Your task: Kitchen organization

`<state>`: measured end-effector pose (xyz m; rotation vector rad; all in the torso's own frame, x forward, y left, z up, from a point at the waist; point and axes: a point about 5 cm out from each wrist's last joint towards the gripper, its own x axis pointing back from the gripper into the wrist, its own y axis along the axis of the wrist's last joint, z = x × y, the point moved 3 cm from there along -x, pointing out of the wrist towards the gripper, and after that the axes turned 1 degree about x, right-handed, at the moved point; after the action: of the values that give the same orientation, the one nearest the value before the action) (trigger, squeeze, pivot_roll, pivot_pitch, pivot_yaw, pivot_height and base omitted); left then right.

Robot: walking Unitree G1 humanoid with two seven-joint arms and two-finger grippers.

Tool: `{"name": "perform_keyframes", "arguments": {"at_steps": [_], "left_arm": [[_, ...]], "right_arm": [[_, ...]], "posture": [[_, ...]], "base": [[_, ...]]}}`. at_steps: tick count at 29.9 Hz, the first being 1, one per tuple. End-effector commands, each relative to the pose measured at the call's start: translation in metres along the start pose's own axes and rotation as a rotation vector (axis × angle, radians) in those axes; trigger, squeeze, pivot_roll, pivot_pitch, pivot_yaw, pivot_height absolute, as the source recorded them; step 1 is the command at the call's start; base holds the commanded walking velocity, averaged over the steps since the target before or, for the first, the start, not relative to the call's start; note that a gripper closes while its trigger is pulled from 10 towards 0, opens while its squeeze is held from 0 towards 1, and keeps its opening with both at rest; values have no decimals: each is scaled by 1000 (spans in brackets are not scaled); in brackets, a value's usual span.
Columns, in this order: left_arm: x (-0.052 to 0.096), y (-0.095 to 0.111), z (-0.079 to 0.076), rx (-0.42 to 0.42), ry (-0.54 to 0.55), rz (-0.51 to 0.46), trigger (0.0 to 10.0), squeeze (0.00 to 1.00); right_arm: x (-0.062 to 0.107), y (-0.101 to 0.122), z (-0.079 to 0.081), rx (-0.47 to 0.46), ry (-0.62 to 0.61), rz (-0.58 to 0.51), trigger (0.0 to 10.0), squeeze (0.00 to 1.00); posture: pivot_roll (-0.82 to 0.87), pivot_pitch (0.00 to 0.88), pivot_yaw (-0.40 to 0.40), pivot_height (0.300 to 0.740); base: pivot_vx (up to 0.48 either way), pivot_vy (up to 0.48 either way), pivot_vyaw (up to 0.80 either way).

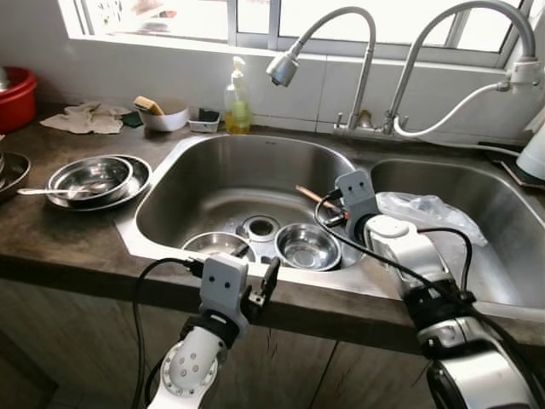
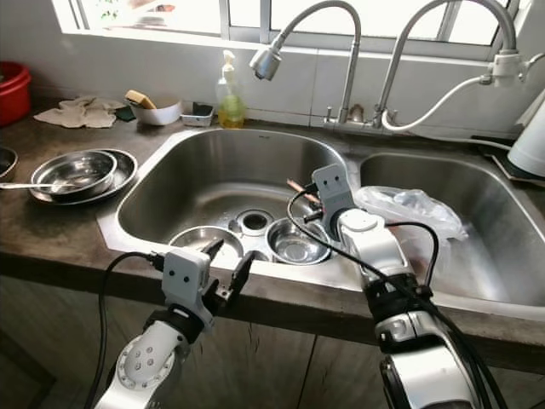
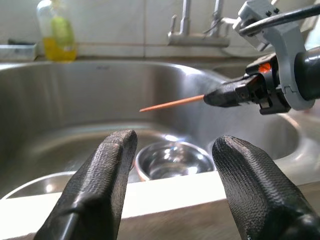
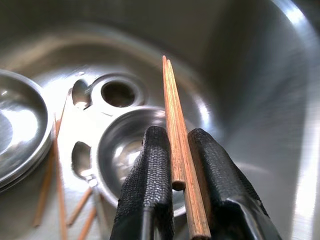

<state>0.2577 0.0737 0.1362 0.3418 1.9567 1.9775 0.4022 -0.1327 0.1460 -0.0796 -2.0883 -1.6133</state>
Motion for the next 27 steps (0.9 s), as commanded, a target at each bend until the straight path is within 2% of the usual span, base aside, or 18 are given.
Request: {"name": "perform_keyframes", "arguments": {"at_steps": [1, 3, 4, 5, 6, 8, 9, 15, 16, 18, 19, 20, 22, 23, 24, 25, 27], "left_arm": [[2, 5, 0, -17, 2, -10, 10000, 0], [2, 5, -1, -17, 4, -9, 10000, 0], [5, 5, 0, -17, 9, -2, 10000, 0], [5, 5, 0, -17, 9, -2, 10000, 0], [6, 5, 0, -17, 10, 2, 10000, 0], [7, 5, -1, -17, 11, 5, 10000, 0], [8, 5, -1, -16, 12, 6, 10000, 0], [7, 5, -1, -15, 15, 10, 10000, 0], [7, 5, -1, -15, 15, 10, 10000, 0], [6, 5, -1, -15, 15, 10, 10000, 0], [6, 5, -1, -15, 15, 10, 10000, 0], [6, 5, -1, -15, 15, 10, 10000, 0], [4, 5, -1, -16, 15, 8, 10000, 0], [4, 5, -1, -16, 15, 8, 10000, 0], [4, 6, 0, -17, 15, 7, 10000, 0], [3, 7, 1, -20, 18, 3, 10000, 0], [2, 7, 2, -21, 20, 2, 10000, 0]], "right_arm": [[-2, 6, 1, 13, 17, -8, 10000, 0], [-6, 7, 6, 2, 47, -4, 10000, 0], [-12, 12, 15, -7, 105, -11, 10000, 0], [-12, 12, 15, -7, 105, -11, 10000, 0], [-14, 15, 17, -8, 119, -20, 10000, 59], [-14, 17, 19, -7, 124, -25, 10000, 59], [-16, 21, 19, -7, 132, -49, 10000, 1000], [-13, 35, 20, -38, 149, -135, 10000, 1000], [-11, 39, 19, -42, 148, -163, 10000, 635], [-11, 43, 18, -44, 148, -184, 10000, 635], [-8, 49, 16, -33, 140, -223, 10000, 0], [-8, 49, 16, -33, 140, -223, 10000, 0], [3, 63, 10, -20, 105, -326, 10000, 0], [3, 63, 10, -20, 105, -326, 10000, 0], [7, 67, 9, -17, 94, -357, 10000, 0], [19, 75, 8, 8, 73, -433, 10000, 0], [24, 77, 9, 16, 66, -462, 10000, 0]], "posture": [[117, 80, -77, 740], [120, 85, -79, 740], [124, 99, -80, 740], [124, 99, -80, 740], [127, 107, -77, 740], [127, 107, -77, 740], [128, 111, -83, 740], [125, 110, -82, 740], [119, 105, -80, 740], [119, 105, -80, 740], [118, 100, -80, 740], [118, 100, -80, 740], [115, 90, -79, 740], [115, 90, -79, 740], [116, 88, -77, 740], [113, 82, -74, 740], [113, 80, -74, 740]], "base": [[0, 0, 0], [0, 0, 0], [0, 0, 0], [0, 0, 0], [0, 0, 0], [0, 0, 0], [0, 0, 0], [0, 0, 0], [0, 0, 0], [0, 0, 0], [0, 0, 0], [0, 0, 0], [0, 0, 0], [0, 0, 0], [0, 0, 0], [0, 0, 0], [0, 0, 0]]}}
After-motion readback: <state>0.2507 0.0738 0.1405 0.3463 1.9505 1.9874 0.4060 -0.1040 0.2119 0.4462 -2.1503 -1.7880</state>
